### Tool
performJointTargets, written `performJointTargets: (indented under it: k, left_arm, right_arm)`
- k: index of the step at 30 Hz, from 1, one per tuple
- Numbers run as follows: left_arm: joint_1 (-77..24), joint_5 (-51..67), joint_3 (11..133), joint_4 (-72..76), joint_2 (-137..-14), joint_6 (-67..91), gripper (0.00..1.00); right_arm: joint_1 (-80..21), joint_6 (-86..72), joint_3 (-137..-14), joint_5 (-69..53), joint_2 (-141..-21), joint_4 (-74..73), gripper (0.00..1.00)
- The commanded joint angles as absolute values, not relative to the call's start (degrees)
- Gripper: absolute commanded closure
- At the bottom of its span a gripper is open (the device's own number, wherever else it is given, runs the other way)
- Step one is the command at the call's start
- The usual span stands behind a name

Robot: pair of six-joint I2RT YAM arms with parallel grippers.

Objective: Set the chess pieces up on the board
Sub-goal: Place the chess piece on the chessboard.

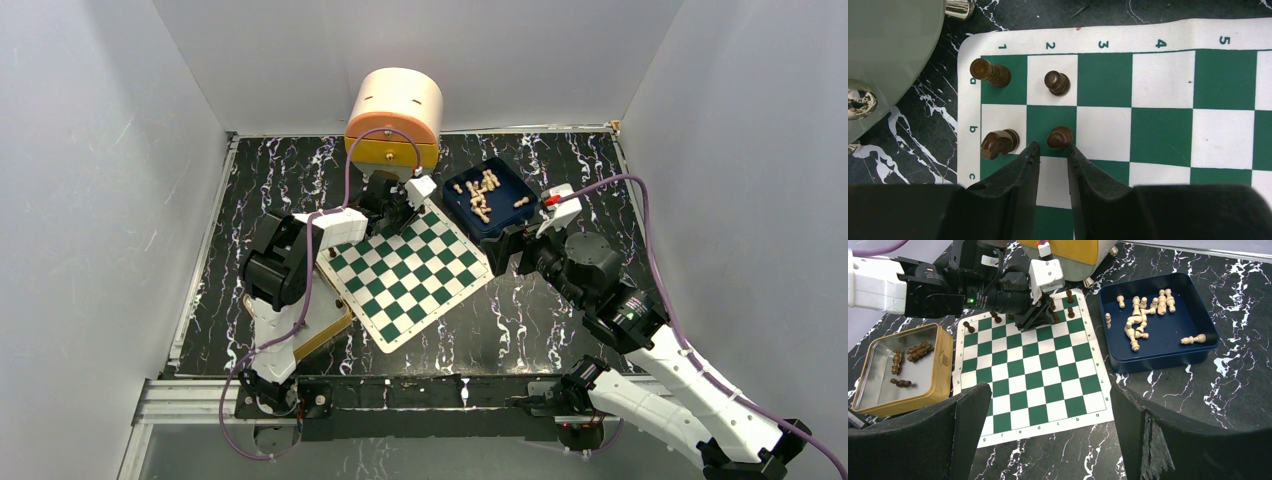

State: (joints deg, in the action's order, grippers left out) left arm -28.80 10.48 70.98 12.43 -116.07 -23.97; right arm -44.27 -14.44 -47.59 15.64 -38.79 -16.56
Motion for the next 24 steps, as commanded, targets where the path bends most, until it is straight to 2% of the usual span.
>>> performJointTargets:
  k: [1,24]
  left_arm:
    - [-28.9,9.5,71.9,12.9,-115.7,-25.1,0.75]
    - [-28.9,8.9,72.0,13.4,-116.0,-24.7,0.75]
  right_arm:
    - [-44.2,-14.6,-49.9,15.3,-38.6,-13.3,0.01]
    - [-44.2,-15.0,-50.0,14.3,-38.7,-13.3,0.01]
